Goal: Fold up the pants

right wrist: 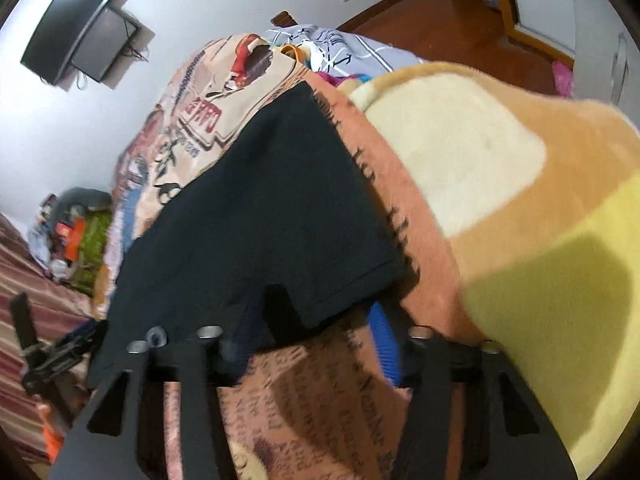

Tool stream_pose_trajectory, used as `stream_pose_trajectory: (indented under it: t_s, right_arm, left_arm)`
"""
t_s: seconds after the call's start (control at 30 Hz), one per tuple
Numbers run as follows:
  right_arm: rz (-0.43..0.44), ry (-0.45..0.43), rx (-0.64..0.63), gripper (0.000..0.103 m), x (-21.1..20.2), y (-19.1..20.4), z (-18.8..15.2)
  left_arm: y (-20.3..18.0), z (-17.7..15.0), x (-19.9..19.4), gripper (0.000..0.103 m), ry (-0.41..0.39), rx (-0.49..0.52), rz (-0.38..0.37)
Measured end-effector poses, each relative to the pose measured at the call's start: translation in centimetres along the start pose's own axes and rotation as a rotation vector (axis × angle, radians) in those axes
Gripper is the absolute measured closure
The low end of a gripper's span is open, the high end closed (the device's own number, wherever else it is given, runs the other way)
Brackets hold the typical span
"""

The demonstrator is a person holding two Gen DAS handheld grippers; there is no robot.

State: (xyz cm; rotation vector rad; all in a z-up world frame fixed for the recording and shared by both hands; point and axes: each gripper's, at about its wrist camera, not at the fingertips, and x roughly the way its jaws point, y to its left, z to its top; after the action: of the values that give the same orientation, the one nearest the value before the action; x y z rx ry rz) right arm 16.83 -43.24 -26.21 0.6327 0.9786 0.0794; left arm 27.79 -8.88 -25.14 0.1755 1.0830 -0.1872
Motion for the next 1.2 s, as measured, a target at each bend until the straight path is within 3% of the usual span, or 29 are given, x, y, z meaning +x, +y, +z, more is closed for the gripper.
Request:
stream_pose_trajectory:
  t_s: [0.03,0.13,0.47,0.8,1.07,1.2]
  right_arm:
    - [-0.005,0.004,-0.005,0.08,0.2,-0.1,0.2]
    - [0.012,-0.004,-0.023,0.087,0.1,-0.2,0.4]
    - [-0.015,-0.162,-0.174,0.09,-4.6,3.3,2.4]
    - [0.079,-0.284,-0.338,0.09,-8.3,12.1,5.3]
    - [0.129,-0.288,-0.525,0.09,-7.5,20.8,4.9]
    - [0.158,-0.242,-0.613,0.09,-5.7,24.8,3.7]
  left_arm:
    - [-0.1,0.0,0.0,0.01,-0.001,0.002,0.002]
    - [-0.1,0.0,-0.1,0.01,-0.005,0.006,0.006]
    - [-0.1,-0.2,-2.2,0.01,-0.071,0.044,0.045]
    - [3.7,-1.2,-6.9,0.01,-0.173,-0.047,0.019]
    - [8.4,-3.3,-10.1,0.01,-0.247,-0.143,0.028]
    - [11.2,-4.9,-10.9,0.01,-0.264,-0.208,0.035]
